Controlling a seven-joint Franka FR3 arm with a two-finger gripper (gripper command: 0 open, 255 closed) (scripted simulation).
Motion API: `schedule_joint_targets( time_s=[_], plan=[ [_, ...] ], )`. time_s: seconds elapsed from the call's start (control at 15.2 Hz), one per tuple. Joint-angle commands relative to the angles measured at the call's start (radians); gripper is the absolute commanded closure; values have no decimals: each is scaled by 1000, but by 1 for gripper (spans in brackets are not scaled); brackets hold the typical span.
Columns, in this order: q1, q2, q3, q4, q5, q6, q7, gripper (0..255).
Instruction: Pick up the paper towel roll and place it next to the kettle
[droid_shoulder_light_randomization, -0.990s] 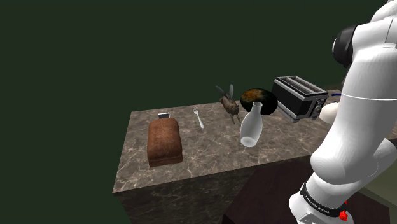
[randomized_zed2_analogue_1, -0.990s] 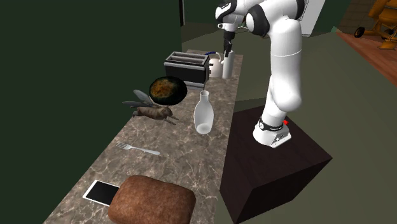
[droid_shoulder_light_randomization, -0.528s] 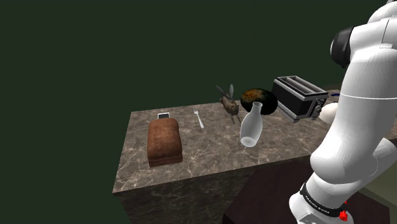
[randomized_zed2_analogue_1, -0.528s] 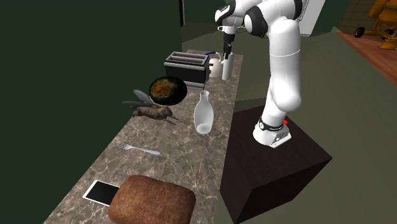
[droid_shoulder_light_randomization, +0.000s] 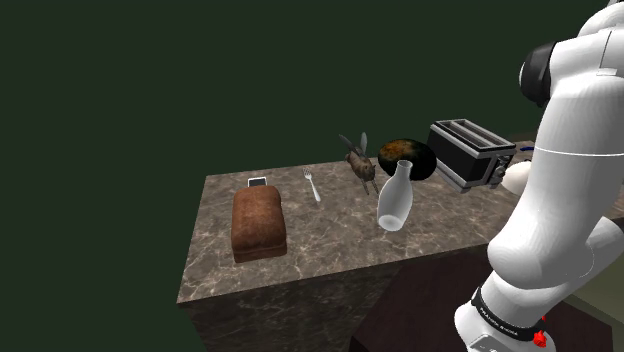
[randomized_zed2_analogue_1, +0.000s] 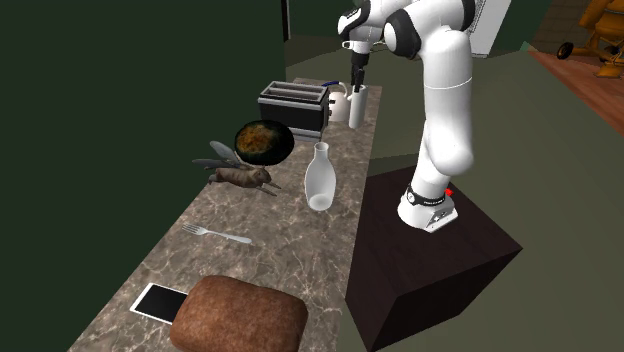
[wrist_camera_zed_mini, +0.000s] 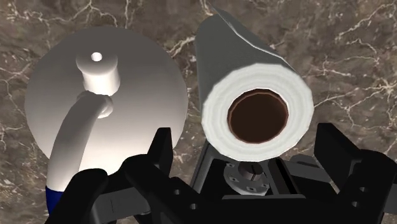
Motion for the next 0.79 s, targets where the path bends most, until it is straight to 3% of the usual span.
schedule_joint_targets(
  time_s=[0.0,0.2,0.73],
  plan=[
    [7,-14,-12,22,-17,-27,11,0],
    [16,-43,-36,92,-54,-107,36,0],
    [16,-43,-36,92,-54,-107,36,0]
  ],
)
